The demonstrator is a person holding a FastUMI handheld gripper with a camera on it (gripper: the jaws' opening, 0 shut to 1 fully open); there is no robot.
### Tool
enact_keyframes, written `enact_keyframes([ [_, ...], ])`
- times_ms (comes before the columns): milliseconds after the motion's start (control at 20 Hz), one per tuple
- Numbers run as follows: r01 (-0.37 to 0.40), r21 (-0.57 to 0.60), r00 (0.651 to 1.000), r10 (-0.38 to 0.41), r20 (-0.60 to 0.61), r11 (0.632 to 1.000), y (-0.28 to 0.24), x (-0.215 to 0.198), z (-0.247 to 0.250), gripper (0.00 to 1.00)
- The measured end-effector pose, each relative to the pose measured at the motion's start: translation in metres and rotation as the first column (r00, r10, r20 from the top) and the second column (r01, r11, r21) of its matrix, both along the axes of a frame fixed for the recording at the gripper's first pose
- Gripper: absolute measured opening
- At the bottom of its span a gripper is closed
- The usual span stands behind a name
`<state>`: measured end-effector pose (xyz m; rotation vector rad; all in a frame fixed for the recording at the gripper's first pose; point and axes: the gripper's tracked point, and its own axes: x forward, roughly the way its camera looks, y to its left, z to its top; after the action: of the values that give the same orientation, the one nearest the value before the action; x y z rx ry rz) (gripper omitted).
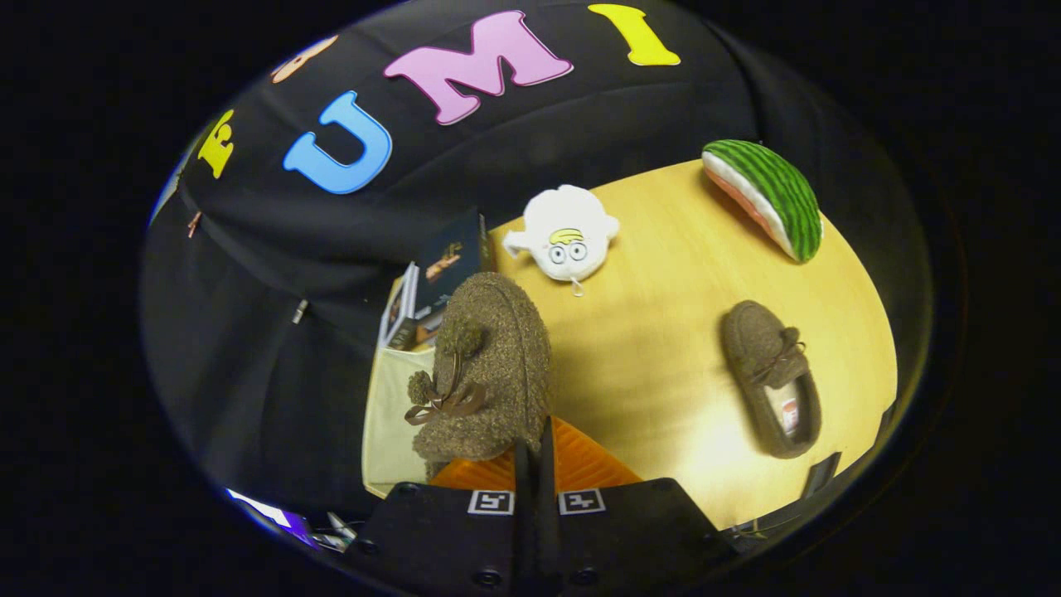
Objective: Open the storage box then place both shoes into the box .Put the left shoe in first, then the right shoe, with the right side of both shoes facing outward in a uniform manner.
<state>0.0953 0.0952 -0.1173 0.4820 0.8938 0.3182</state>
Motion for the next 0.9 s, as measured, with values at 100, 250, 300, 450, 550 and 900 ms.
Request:
enact_keyframes([
  [100,0.007,0.029,1.000,-0.007,0.024,1.000,0.037,0.004,0.014,0.05],
  [250,0.021,0.060,1.000,-0.022,0.018,0.998,0.092,0.006,0.015,0.05],
  [300,0.019,0.061,1.000,-0.020,0.014,0.998,0.108,0.006,0.010,0.05],
  [450,0.010,0.038,1.000,-0.010,-0.002,0.999,0.145,0.000,-0.008,0.05],
  [550,0.009,0.031,1.000,-0.009,-0.008,0.999,0.163,-0.002,-0.026,0.05],
  [900,0.009,-0.019,0.994,-0.011,-0.109,1.000,0.191,-0.020,-0.079,0.05],
])
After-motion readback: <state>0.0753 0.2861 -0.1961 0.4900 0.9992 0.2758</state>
